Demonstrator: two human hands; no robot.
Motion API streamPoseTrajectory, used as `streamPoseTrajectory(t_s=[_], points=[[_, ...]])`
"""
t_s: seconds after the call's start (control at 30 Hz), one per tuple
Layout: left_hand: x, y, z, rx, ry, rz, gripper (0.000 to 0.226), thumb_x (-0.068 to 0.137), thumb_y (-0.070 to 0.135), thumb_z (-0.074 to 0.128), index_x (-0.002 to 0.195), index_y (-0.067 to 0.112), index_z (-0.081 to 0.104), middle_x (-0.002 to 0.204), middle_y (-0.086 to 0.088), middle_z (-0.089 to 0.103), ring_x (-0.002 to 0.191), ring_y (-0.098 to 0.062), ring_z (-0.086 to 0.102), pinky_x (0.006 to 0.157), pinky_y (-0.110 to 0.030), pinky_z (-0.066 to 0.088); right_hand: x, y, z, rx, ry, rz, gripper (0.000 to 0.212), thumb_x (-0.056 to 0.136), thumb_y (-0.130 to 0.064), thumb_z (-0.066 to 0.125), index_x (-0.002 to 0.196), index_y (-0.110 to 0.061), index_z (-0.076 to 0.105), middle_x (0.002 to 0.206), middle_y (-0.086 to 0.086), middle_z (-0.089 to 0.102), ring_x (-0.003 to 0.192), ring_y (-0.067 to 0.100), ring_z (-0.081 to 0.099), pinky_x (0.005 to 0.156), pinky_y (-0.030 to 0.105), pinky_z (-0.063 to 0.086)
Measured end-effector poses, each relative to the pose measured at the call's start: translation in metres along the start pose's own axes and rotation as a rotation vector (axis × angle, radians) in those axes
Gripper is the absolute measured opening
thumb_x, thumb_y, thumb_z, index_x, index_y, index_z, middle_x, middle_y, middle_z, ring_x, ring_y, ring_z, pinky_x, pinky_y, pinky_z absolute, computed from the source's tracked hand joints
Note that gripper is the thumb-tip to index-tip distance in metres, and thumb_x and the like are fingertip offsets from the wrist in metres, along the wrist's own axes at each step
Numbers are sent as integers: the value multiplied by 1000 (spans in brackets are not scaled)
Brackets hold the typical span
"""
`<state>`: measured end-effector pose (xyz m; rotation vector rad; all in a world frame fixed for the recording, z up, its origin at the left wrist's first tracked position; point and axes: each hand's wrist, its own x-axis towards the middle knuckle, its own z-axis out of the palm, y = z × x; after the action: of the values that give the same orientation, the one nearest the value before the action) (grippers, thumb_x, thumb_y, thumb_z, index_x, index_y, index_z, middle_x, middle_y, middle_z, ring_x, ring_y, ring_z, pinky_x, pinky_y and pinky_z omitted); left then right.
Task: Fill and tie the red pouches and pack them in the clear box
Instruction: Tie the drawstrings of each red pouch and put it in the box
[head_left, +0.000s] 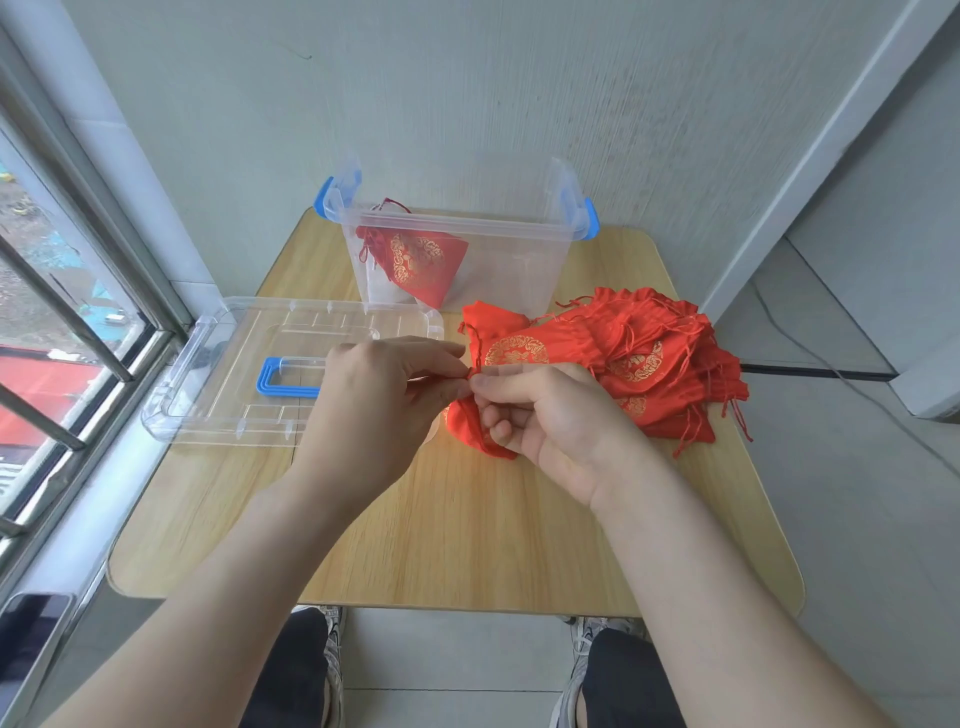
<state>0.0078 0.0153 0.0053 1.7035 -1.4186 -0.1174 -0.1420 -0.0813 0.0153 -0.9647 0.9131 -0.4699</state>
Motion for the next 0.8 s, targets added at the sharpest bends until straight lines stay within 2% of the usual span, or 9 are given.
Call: streamPoseTrajectory(t_s=[0.1,0.23,0.37,0.43,0.5,0.6,0.67,0.7,0.8], points=[[2,-3,-1,59,-88,52,6,89,9,82,91,15,83,105,5,80,101,1,71,84,-7,54,-1,1,-3,-69,20,-19,7,89,3,76,96,0,75,72,6,68,61,13,59,58,22,47],[1,-2,1,112,-217,67,2,94,14,69,93,14,71,100,7,69,89,-8,69,82,-26,58,-1,3,-6,-238,37,-78,7,89,-1,78,95,-3,78,74,6,69,65,13,62,65,26,49],[-2,3,1,247,-292,-17,29,87,40,43,79,18,59,82,8,57,74,-13,57,81,-36,46,-3,6,-2,-383,20,-133,7,89,-3,78,96,-4,80,69,4,67,64,11,60,62,24,47],[-2,5,1,319,-305,-44,36,88,42,33,69,20,55,76,8,53,73,-15,53,89,-43,43,-4,7,0,-393,28,-138,7,89,-3,77,95,-4,80,70,5,68,64,11,61,60,22,47],[-1,4,1,336,-283,-69,40,91,41,29,64,21,51,74,7,51,72,-17,51,89,-45,43,-5,7,0,-393,43,-144,5,90,-4,78,93,-6,80,69,3,69,62,10,62,58,20,48],[1,-1,3,264,-200,-94,39,103,35,38,75,19,59,82,5,56,76,-16,56,82,-38,48,-3,6,1,-389,79,-157,3,91,-8,79,93,-9,81,68,3,70,65,11,63,61,23,48],[2,0,2,125,-230,-178,31,108,31,45,85,22,62,94,6,59,88,-8,59,80,-18,45,-3,6,1,-380,100,-157,3,91,-9,79,92,-10,81,70,4,71,66,13,64,62,25,49],[3,2,0,62,-273,-242,27,108,30,46,88,23,62,99,7,60,92,-4,59,79,-14,43,-3,6,1,-375,107,-155,3,91,-8,79,92,-10,80,70,4,71,66,13,64,61,24,49],[5,6,-3,-73,-351,-372,29,107,26,42,89,15,63,102,7,60,91,-2,57,77,-18,40,-6,4,2,-343,97,-144,4,91,-5,78,95,-7,79,71,7,68,59,12,63,54,20,48]])
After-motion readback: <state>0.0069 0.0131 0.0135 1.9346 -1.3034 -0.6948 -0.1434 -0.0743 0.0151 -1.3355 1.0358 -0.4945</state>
